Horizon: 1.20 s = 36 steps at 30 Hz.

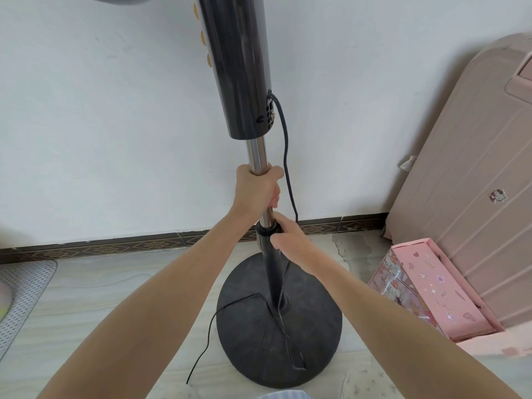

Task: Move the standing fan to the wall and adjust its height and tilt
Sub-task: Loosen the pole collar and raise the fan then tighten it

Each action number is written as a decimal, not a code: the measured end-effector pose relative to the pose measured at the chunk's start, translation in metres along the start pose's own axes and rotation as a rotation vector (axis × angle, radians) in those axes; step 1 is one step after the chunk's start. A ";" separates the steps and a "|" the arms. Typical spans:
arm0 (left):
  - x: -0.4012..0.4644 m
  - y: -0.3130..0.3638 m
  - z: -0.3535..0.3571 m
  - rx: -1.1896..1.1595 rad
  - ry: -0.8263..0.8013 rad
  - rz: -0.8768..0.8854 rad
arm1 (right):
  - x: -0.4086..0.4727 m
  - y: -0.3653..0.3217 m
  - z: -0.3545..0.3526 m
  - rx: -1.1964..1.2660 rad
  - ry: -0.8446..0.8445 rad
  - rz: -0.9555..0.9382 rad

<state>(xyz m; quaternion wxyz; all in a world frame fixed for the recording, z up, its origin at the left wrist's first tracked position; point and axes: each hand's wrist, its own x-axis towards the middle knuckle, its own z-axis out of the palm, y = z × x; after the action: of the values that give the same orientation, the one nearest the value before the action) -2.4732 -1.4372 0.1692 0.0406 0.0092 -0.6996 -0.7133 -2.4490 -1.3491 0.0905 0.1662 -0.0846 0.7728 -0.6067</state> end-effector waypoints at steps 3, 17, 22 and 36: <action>0.000 -0.001 -0.001 0.002 0.002 -0.009 | -0.012 0.020 -0.005 0.016 0.206 -0.053; 0.001 0.000 -0.001 0.000 -0.002 -0.002 | -0.021 0.030 -0.006 0.057 0.495 -0.036; 0.000 0.000 -0.001 0.005 0.006 0.000 | -0.002 0.001 0.004 0.004 0.087 -0.035; 0.000 0.002 0.000 0.036 0.001 -0.002 | 0.001 0.019 -0.005 -0.091 0.052 -0.031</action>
<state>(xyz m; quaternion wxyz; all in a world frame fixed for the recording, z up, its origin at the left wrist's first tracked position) -2.4727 -1.4374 0.1709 0.0400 0.0112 -0.7123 -0.7006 -2.4506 -1.3401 0.0735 0.1329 -0.0882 0.8023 -0.5753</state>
